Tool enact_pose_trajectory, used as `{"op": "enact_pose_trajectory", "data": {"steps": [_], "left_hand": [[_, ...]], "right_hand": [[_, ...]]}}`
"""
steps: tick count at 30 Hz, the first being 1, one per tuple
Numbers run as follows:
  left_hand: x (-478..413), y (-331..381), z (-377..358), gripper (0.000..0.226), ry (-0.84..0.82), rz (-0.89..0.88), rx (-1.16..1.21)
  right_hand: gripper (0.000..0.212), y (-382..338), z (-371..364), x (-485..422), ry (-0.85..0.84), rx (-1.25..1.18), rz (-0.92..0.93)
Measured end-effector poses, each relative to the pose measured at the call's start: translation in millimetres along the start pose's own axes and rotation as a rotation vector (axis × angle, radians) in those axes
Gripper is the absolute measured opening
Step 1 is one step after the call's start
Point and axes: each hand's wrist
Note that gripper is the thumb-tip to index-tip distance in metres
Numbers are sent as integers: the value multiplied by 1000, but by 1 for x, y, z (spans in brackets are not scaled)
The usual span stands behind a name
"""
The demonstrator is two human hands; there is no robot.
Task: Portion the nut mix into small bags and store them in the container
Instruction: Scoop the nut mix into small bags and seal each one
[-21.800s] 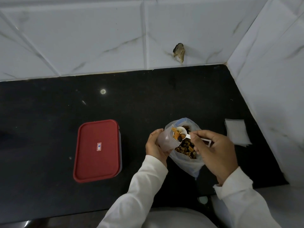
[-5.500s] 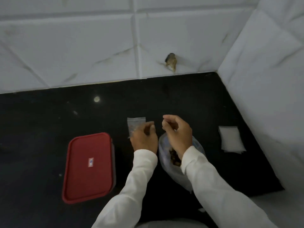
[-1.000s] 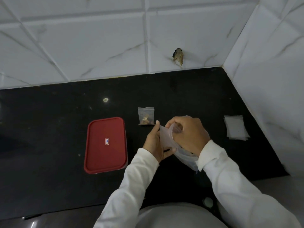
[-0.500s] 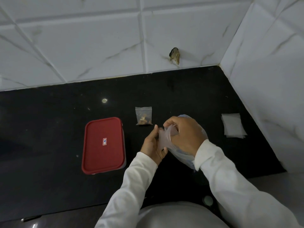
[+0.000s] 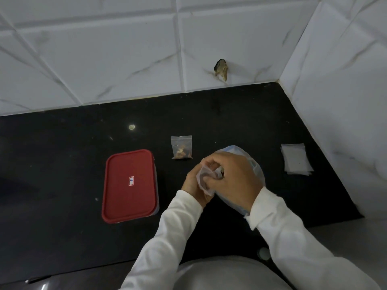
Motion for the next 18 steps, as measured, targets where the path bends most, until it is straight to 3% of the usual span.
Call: {"op": "enact_pose_trajectory", "data": {"steps": [2,5,8,14,16,18], "left_hand": [[-4,-2,0,44,1,-5,-14],[-11,-3,4,57,24,35,95],[-8,-1,2,32,67,44,132],[-17,-9,7,20,198,26,95],[-24,-15,7,21,236,-40,82],[-26,-17,9,24,258,5,104]], "right_hand": [[14,5,8,2,3,-102,-36],[16,30,31,4,176,-277,-108],[11,73,42,9,270,-115,-162],[20,128,19,15,73,248,-242],[24,133,10,15,15,334,-253],[26,134,2,13,-31,388,-257]]}}
Point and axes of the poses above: each hand's wrist, its own x-axis away from the middle knuckle, its own z-axis out of the back of the hand, y = z × x, and after that the axes turned 3 degrees about -x, right-handed
